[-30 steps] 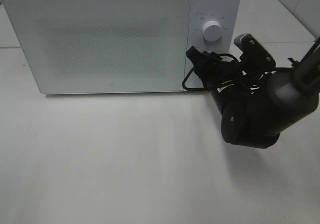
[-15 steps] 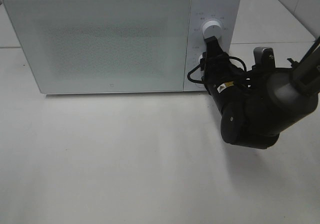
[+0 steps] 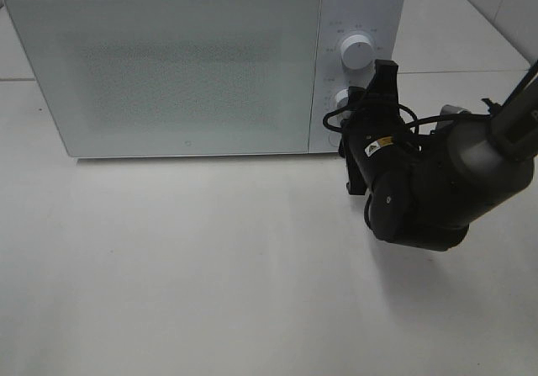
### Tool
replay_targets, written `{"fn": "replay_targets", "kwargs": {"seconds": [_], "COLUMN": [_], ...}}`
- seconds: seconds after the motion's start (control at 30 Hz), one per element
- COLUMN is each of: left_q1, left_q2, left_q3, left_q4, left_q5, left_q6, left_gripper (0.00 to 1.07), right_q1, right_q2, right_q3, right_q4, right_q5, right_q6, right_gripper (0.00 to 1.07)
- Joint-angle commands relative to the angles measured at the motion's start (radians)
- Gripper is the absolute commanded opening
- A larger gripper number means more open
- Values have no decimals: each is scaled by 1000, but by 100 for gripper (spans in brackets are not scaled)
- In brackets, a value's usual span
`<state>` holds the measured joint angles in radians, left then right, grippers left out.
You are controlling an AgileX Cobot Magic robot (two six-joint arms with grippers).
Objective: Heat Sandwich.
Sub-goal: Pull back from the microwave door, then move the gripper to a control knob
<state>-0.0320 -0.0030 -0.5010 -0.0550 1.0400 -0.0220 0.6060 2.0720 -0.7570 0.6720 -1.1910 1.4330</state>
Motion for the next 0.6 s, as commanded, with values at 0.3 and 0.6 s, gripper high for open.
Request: {"fn": "replay_targets", "kwargs": {"seconds": [0.3, 0.6], "left_q1": [1, 1], "left_q2": [-27, -27], "left_q3": [4, 4], "left_q4": [-9, -9], "left_q5": [-8, -8], "left_q6": [-5, -5], "left_gripper": [98, 98], "right_q1": [-2, -2], "right_q2": [-6, -6], "right_q3": [-4, -4], "right_q4": [17, -8], "right_q5": [-94, -94], "right_q6": [61, 42], "right_gripper": [7, 12]}}
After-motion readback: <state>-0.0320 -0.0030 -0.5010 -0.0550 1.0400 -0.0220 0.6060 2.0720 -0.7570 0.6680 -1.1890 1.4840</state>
